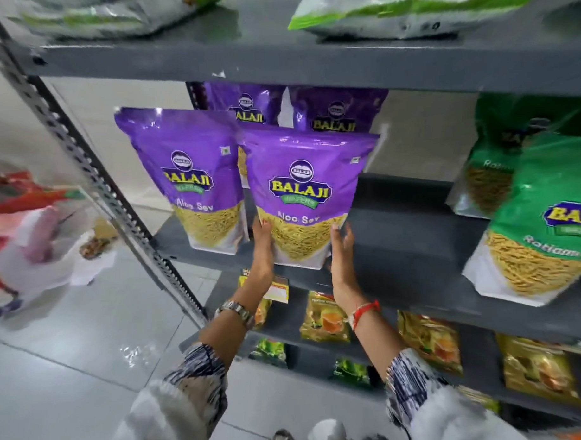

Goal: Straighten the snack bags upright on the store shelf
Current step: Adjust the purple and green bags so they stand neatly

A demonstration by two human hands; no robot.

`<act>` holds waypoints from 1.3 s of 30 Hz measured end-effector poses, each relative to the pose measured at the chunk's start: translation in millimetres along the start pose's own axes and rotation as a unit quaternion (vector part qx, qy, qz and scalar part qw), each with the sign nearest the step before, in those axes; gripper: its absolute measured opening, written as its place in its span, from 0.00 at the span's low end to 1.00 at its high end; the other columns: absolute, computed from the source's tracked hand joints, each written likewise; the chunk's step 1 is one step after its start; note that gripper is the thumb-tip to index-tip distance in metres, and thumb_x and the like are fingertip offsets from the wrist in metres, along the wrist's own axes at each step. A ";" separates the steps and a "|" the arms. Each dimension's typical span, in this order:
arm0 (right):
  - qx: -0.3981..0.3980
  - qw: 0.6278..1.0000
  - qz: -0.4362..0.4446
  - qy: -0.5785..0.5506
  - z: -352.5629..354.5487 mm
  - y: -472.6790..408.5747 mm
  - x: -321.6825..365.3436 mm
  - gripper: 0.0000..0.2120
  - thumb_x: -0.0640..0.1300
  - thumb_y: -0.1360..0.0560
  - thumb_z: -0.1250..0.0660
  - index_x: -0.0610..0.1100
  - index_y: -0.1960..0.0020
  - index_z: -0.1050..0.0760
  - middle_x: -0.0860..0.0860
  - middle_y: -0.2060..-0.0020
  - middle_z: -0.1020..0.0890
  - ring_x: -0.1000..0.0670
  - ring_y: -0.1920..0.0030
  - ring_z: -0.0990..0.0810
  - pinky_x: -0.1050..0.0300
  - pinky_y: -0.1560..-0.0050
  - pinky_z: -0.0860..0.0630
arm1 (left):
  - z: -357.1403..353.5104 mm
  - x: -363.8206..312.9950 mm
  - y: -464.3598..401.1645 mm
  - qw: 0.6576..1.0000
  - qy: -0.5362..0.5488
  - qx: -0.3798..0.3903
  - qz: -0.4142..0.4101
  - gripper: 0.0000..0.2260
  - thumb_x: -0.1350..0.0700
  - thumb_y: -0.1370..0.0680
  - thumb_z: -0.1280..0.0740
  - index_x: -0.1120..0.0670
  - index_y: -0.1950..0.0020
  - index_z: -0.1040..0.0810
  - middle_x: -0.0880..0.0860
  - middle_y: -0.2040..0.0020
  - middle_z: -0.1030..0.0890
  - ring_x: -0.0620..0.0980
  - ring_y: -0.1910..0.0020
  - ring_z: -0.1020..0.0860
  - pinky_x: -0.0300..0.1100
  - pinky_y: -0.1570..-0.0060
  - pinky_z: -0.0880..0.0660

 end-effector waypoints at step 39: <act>0.111 0.982 -0.002 0.155 -155.0 38.8 -25.9 0.38 0.58 0.24 0.39 0.44 0.23 0.51 0.44 0.23 0.46 0.45 0.23 0.45 0.44 0.23 0.44 | 142.1 -61.4 -57.3 0.971 -0.021 -0.221 -0.090 0.18 0.51 0.21 0.46 0.53 0.31 0.37 0.51 0.41 0.27 0.41 0.48 0.26 0.29 0.51 0.28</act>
Point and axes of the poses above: each hand's wrist, its own y-axis away from the middle knuckle, its own z-axis out of the back of the hand, x = y × z, the point moved 3 cm from there along -y, towards the middle knuckle
